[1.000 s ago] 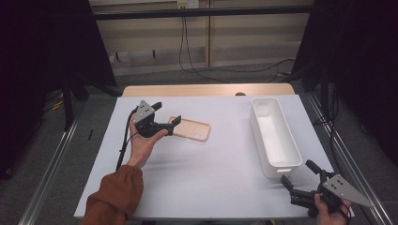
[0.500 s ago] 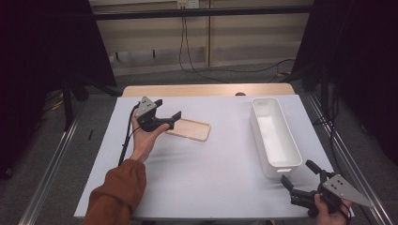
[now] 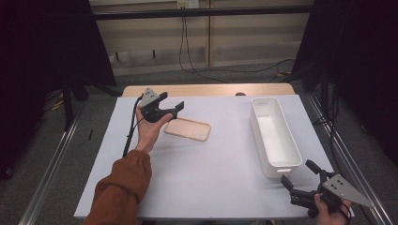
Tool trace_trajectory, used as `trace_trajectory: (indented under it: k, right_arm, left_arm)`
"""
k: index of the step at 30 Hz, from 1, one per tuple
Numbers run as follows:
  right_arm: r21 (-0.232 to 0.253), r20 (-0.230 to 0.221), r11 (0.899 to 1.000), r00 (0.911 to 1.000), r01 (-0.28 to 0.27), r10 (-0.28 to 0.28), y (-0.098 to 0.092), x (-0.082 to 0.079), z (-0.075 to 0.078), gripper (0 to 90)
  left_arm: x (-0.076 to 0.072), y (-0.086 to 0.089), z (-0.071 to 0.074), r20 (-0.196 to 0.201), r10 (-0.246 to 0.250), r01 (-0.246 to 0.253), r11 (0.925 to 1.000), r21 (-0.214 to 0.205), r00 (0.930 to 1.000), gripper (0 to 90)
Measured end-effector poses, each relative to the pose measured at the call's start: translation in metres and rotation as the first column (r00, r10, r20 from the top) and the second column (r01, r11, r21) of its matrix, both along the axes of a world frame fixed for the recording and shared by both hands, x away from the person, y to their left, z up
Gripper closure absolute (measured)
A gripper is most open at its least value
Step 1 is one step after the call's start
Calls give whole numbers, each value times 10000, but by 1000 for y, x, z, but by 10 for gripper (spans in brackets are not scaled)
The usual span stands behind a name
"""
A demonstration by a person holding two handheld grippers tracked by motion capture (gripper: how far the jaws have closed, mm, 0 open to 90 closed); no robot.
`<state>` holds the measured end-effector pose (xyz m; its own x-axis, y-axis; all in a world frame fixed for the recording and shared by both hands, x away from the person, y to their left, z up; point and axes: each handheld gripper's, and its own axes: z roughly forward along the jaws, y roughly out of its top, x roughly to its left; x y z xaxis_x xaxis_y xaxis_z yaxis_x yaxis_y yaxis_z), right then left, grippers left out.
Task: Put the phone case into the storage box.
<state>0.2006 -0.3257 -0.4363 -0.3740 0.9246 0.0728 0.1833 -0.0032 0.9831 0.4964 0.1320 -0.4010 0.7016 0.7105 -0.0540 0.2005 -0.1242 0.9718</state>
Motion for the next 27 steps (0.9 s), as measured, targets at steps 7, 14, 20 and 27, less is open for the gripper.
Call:
trace_trajectory:
  k: [7, 14, 20, 27]
  right_arm:
    - [-4, 5, 10000, 10000, -2, 2, 0, 0, 0, 0]
    - [3, 9, 10000, 10000, 1, -1, 0, 0, 0, 0]
    - [-4, 18, 10000, 10000, -5, 5, 0, -1, 0, 0]
    - [-22, 25, 10000, 10000, -41, 41, 0, -1, 0, 0]
  left_arm:
    - [5, -7, -6, -144, -73, 75, 9999, 122, 9999, 367]
    - [11, -10, -9, -288, 96, -85, 9993, 365, 9995, 510]
    - [15, -13, -13, -544, 23, 2, 9990, 456, 9985, 673]
    - [18, -16, -16, -1067, -207, 265, 9982, 530, 9941, 872]
